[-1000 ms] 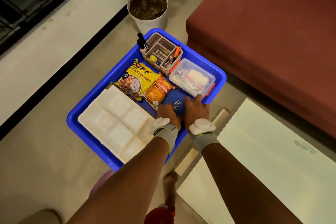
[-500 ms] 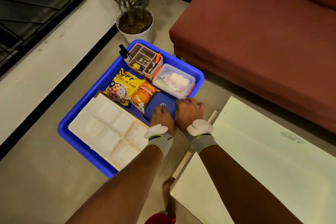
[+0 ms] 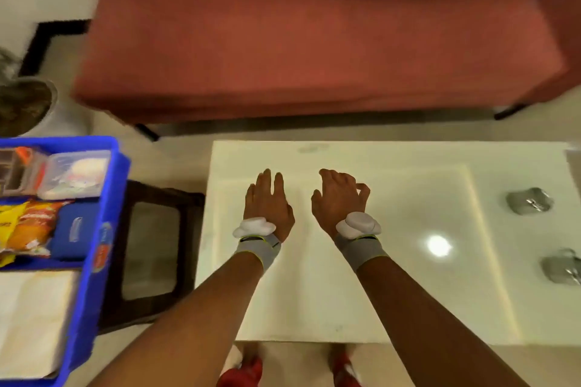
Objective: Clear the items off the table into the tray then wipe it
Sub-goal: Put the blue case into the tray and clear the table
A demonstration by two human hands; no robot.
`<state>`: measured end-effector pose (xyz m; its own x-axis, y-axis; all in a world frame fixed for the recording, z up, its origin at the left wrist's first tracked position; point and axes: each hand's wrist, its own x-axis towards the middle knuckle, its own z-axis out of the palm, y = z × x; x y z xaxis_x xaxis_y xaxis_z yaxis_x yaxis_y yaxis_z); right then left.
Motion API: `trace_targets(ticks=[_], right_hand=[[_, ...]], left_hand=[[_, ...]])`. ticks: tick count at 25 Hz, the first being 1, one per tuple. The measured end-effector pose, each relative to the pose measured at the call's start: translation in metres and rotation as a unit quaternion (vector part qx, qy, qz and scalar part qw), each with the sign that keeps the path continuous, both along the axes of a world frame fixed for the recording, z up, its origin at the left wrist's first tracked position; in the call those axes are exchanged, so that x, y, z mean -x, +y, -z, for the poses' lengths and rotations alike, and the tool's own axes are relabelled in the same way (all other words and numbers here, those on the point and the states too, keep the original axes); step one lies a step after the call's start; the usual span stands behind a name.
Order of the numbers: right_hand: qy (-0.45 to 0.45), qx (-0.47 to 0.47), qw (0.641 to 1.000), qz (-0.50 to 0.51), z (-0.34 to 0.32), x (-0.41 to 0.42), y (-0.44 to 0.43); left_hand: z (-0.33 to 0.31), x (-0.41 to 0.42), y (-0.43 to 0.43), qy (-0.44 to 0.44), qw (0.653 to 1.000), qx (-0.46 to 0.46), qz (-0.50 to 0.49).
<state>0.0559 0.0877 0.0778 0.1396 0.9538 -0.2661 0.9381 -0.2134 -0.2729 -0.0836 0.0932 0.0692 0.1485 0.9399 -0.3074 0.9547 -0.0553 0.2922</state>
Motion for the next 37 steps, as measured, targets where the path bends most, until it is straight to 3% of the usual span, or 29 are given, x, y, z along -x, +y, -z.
trace_targets(ticks=[4, 10, 15, 19, 22, 24, 26, 28, 30, 34, 37], right_hand=[[-0.016, 0.012, 0.987, 0.158, 0.007, -0.178, -0.072], [-0.053, 0.027, 0.949, 0.310, 0.027, -0.363, -0.169], [-0.039, 0.037, 0.920, 0.388, 0.084, -0.478, -0.212], [-0.023, 0.049, 0.922, 0.384, 0.121, -0.504, -0.219], [0.074, 0.058, 0.921, 0.378, 0.162, -0.508, -0.218], [0.113, 0.037, 0.914, 0.388, 0.168, -0.508, -0.215], [0.113, 0.053, 0.909, 0.398, 0.172, -0.509, -0.211], [0.085, 0.070, 0.910, 0.399, 0.168, -0.507, -0.207], [0.068, 0.076, 0.914, 0.392, 0.164, -0.506, -0.204], [0.073, 0.063, 0.898, 0.429, 0.155, -0.486, -0.192], [0.088, 0.016, 0.923, 0.374, 0.126, -0.419, -0.162]], left_hand=[[0.004, -0.189, -0.026, -0.056, 0.989, 0.000, 0.137], [0.027, -0.396, -0.072, -0.071, 0.950, 0.002, 0.305], [0.073, -0.522, -0.079, -0.044, 0.918, -0.015, 0.395], [0.111, -0.562, -0.057, -0.022, 0.922, 0.045, 0.384], [0.143, -0.583, -0.048, 0.006, 0.923, 0.065, 0.378], [0.154, -0.593, -0.041, -0.031, 0.928, 0.067, 0.366], [0.172, -0.600, -0.037, -0.120, 0.946, 0.081, 0.291], [0.178, -0.601, -0.031, -0.114, 0.956, 0.034, 0.269], [0.170, -0.596, -0.024, -0.096, 0.961, 0.060, 0.252], [0.149, -0.558, -0.042, 0.015, 0.939, 0.031, 0.342], [0.143, -0.480, -0.032, -0.010, 0.936, 0.097, 0.337]])
